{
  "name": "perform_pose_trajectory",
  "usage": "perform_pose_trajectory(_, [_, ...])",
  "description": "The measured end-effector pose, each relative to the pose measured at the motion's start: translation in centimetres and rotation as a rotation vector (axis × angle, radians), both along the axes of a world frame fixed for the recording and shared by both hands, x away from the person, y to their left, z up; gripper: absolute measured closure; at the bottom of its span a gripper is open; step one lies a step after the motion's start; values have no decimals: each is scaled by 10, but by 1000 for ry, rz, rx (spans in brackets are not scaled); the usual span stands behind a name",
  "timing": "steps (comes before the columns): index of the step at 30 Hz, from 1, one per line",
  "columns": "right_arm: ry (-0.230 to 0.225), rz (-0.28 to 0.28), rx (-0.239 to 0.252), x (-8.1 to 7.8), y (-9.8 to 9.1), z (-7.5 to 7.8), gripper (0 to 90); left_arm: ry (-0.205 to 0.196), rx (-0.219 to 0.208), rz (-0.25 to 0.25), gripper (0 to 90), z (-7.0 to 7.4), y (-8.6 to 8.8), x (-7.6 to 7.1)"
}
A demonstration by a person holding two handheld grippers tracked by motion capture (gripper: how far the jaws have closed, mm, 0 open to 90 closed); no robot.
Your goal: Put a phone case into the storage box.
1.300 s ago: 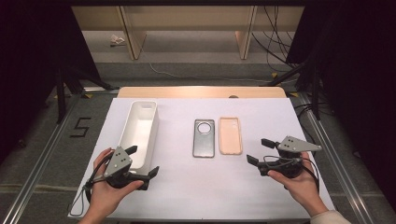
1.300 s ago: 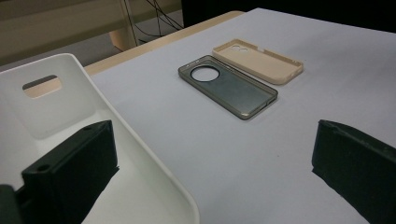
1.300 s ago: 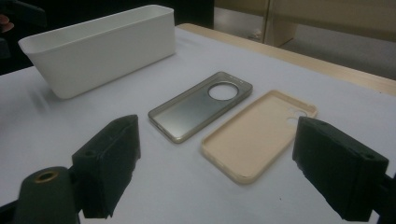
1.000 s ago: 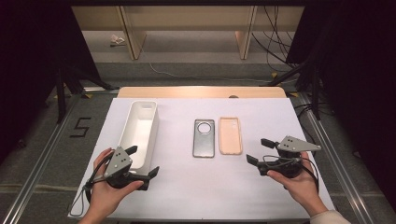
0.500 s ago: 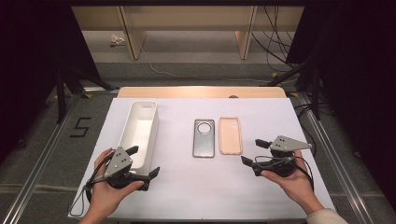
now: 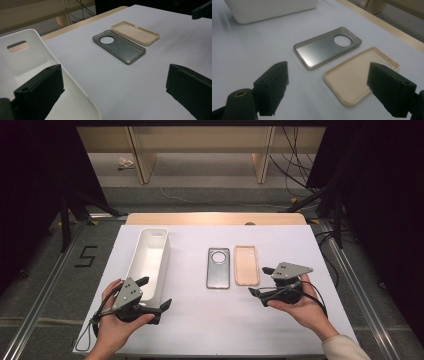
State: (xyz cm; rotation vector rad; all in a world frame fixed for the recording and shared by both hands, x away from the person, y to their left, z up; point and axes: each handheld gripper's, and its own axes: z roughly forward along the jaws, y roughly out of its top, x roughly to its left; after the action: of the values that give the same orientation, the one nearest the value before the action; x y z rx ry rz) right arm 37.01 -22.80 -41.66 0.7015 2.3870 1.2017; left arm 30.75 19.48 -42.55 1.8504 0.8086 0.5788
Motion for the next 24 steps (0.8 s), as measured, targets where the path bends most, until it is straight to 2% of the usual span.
perform_pose_trajectory(6, [15,78,-115,17,31,0,217,4,-1,-4,11,-1,-1,-1])
perform_pose_trajectory(15, [58,191,-332,38,74,-11,269,5,-1,-13,13,-1,-2,0])
perform_pose_trajectory(18, [59,221,-395,43,86,-16,272,5,0,-16,13,-1,-2,0])
perform_pose_trajectory(22, [67,241,-452,48,100,-21,273,5,-1,-16,14,-1,-2,0])
perform_pose_trajectory(24, [68,259,-506,50,108,-24,293,6,-1,-17,14,-1,-2,0])
